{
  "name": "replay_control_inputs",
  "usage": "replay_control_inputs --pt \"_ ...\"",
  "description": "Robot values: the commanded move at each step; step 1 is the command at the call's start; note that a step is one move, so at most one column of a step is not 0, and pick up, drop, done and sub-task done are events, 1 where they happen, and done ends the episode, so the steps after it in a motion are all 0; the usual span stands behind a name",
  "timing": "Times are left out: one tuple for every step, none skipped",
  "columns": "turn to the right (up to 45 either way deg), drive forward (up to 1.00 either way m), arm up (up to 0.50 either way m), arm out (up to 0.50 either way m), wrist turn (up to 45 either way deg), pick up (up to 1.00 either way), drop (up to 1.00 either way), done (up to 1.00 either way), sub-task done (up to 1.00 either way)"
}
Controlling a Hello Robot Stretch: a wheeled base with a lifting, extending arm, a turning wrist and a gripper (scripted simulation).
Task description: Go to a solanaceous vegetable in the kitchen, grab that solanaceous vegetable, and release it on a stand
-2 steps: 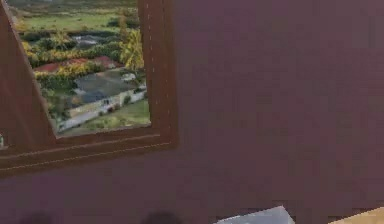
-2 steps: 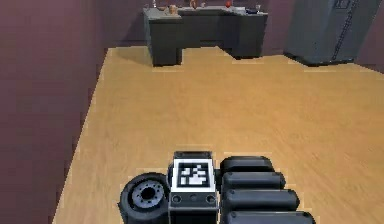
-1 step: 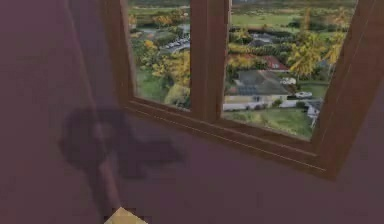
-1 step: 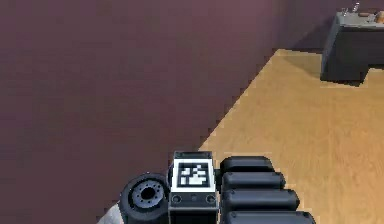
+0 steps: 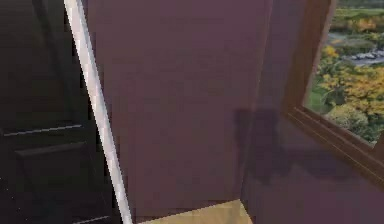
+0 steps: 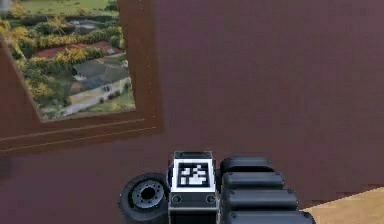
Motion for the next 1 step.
replay_control_inputs --pt "-18.0 0.00 0.00 0.00 0.0 0.00 0.00 0.00 0.00"
